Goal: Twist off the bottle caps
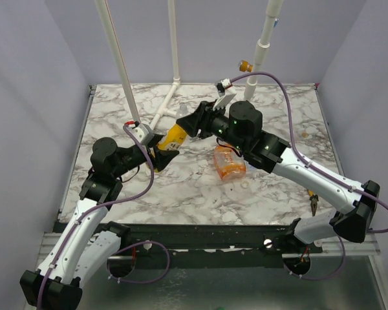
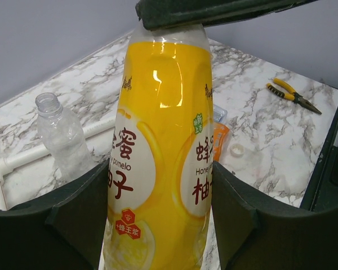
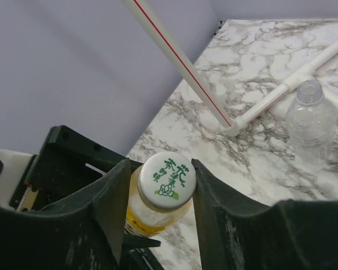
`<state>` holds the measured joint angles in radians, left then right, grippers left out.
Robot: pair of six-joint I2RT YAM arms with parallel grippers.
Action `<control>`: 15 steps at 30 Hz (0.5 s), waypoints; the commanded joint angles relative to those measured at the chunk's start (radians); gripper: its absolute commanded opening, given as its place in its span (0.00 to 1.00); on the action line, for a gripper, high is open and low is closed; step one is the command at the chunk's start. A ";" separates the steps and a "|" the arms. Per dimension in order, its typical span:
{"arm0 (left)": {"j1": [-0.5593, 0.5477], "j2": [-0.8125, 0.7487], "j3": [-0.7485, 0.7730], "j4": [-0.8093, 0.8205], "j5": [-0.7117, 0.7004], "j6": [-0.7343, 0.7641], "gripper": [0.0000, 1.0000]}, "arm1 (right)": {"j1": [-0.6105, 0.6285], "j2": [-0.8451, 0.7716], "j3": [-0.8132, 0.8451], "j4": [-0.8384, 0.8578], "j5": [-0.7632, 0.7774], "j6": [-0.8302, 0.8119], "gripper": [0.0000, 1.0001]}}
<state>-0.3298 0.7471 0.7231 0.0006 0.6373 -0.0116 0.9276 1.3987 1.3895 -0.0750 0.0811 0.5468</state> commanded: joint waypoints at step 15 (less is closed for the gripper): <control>-0.005 0.019 -0.004 0.001 0.101 -0.068 0.94 | 0.020 0.028 0.051 0.066 -0.074 -0.139 0.17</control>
<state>-0.3298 0.7513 0.7174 0.0280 0.6773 -0.0895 0.9314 1.4197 1.4109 -0.0387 0.0494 0.4889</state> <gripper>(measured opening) 0.955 0.348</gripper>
